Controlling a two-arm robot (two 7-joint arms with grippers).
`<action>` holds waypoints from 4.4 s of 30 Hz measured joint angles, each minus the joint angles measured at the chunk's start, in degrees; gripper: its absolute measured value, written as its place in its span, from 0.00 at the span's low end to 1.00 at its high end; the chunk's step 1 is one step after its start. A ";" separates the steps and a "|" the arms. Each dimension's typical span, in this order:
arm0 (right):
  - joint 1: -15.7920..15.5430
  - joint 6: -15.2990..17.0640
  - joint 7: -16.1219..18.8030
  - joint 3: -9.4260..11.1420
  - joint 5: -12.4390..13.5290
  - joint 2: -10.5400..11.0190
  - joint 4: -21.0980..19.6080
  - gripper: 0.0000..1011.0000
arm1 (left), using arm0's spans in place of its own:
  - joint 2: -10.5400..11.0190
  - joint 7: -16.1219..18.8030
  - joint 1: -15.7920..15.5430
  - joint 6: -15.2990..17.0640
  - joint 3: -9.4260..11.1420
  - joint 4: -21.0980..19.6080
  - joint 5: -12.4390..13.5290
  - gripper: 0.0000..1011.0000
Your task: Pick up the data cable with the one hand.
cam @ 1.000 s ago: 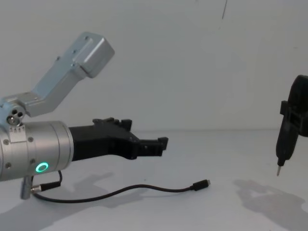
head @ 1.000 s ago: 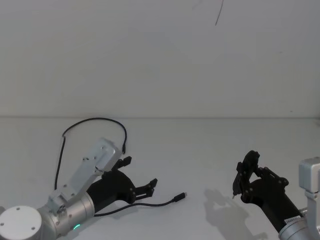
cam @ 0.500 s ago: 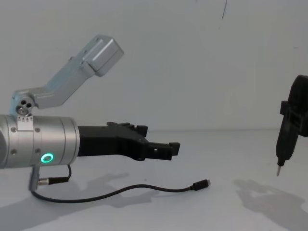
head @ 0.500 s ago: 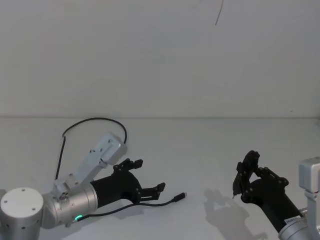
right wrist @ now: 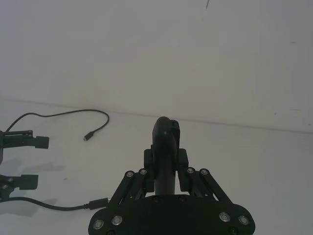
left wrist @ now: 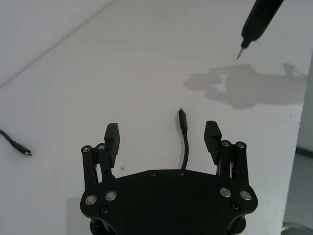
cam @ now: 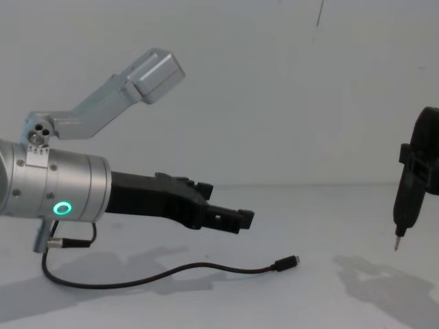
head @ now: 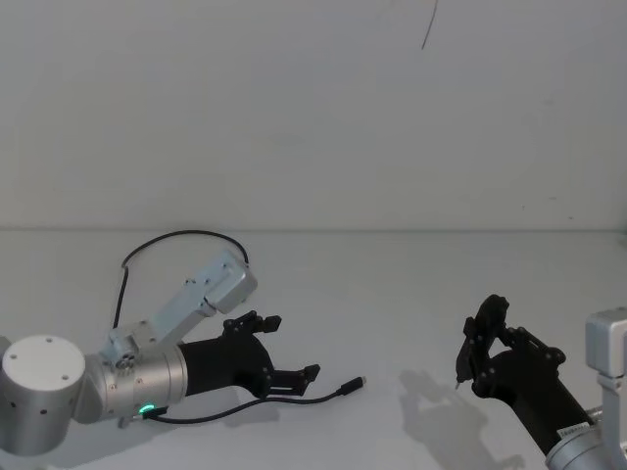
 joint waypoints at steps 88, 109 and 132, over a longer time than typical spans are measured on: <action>0.00 0.00 0.00 0.00 -0.01 0.00 0.00 0.26 | 1.83 -7.81 -10.06 10.97 9.46 8.07 1.49 0.99; 0.00 0.00 0.00 0.00 0.00 0.00 0.00 0.26 | 1.36 -8.71 -10.59 10.66 10.39 8.83 1.64 0.86; 0.00 0.00 0.00 0.00 0.00 0.00 0.00 0.26 | 1.22 -9.00 -10.77 10.59 10.65 9.08 1.74 0.16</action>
